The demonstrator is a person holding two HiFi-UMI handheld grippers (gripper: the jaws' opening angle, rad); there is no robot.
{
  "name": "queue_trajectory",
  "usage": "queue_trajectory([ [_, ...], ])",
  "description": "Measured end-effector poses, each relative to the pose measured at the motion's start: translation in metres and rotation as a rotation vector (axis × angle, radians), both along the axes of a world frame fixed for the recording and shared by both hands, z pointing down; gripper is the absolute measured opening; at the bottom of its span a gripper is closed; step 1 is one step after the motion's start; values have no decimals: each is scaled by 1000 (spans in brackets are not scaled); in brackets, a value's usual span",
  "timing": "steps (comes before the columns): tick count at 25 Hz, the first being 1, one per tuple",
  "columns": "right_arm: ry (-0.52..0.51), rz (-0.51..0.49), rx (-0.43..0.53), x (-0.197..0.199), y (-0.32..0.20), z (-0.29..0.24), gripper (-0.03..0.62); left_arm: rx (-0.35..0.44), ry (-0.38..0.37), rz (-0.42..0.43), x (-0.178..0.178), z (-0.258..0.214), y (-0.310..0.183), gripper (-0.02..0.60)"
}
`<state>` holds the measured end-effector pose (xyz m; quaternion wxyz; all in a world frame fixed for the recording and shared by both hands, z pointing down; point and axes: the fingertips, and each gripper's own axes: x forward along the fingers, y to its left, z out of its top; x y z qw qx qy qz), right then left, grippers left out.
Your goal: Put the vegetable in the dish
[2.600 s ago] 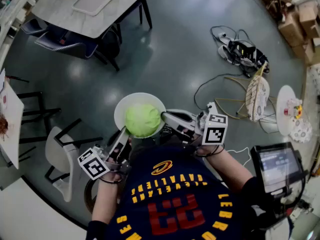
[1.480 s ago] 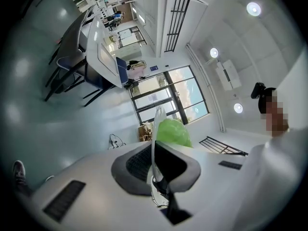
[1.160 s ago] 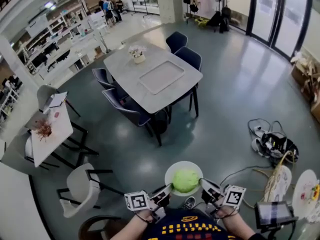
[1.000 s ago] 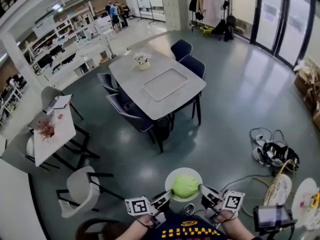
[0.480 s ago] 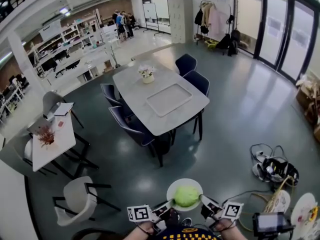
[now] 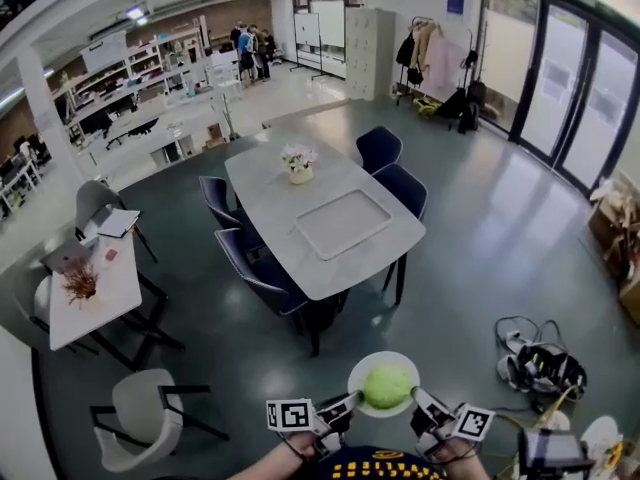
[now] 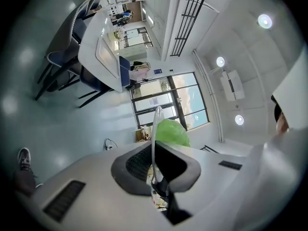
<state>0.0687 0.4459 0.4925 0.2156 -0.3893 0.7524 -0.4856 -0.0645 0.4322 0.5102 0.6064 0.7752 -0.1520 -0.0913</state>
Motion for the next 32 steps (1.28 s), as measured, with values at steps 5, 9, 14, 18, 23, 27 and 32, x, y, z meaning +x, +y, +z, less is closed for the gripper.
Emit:
queue_trajectory([
  [5, -37, -13, 62, -24, -42, -17, 14, -99, 104, -15, -15, -10, -35, 11],
  [9, 2, 1, 19, -35, -66, -8, 14, -98, 120, -26, -33, -8, -58, 11],
  [14, 7, -27, -1, -49, -88, -2, 14, -110, 147, -57, -46, -1, -77, 11],
  [18, -12, -64, 20, -60, -105, -4, 14, -101, 121, -83, -57, 3, -90, 11],
  [23, -2, -96, 21, -61, -126, -2, 14, -86, 118, -112, -58, 1, -107, 11],
  [27, -36, -114, 14, -51, -146, 4, 14, -83, 131, -131, -48, -4, -125, 11],
  [32, -36, -124, -14, -27, -174, 11, 14, -83, 97, -155, -27, 2, -151, 11],
])
